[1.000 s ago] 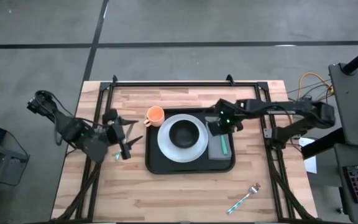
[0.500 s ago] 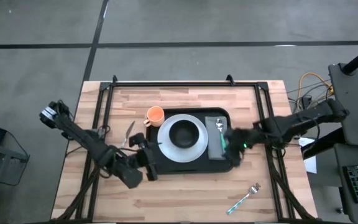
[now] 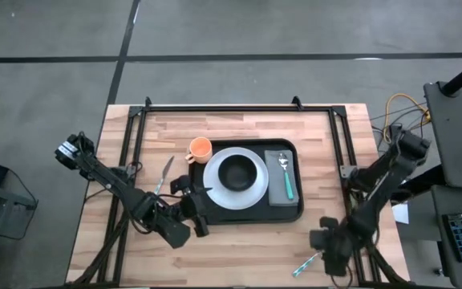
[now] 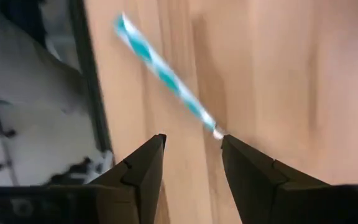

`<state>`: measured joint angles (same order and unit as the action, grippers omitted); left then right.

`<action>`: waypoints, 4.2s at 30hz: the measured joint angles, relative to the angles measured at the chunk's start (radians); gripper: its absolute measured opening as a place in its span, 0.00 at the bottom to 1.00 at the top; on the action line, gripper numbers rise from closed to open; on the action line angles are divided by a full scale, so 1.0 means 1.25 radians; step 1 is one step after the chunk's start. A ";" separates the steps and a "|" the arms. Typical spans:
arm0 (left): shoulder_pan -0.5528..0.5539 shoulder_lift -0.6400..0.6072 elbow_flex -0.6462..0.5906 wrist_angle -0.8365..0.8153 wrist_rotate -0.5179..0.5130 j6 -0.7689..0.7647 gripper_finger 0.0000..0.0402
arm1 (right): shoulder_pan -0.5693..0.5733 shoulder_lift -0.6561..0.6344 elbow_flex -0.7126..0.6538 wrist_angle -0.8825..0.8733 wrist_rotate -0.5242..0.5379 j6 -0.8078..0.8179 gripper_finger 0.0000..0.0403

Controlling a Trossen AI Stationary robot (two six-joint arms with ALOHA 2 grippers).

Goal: Set up tray
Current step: Put the green fork on top of the grey table napkin on the black serving tray to the left side of the green spoon

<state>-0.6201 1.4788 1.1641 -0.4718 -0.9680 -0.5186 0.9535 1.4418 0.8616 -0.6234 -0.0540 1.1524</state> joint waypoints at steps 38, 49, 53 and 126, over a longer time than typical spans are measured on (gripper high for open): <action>0.005 0.002 -0.006 0.009 0.021 -0.015 0.65 | -0.009 0.395 0.317 -0.083 0.077 -0.593 0.46; 0.005 0.002 -0.007 0.010 0.044 -0.020 0.65 | -0.018 0.417 0.318 -0.079 0.066 -0.580 0.08; 0.005 0.002 -0.007 0.015 0.043 -0.021 0.65 | -0.041 0.390 0.314 -0.088 0.121 -0.593 0.06; 0.258 -0.393 -0.163 0.318 0.857 -0.068 0.65 | -0.336 0.590 1.036 0.256 0.786 -2.333 0.06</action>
<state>-0.2982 0.9871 0.9600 -0.0739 0.1030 -0.6037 0.5335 2.1796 2.1571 -0.3028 0.9284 -1.7640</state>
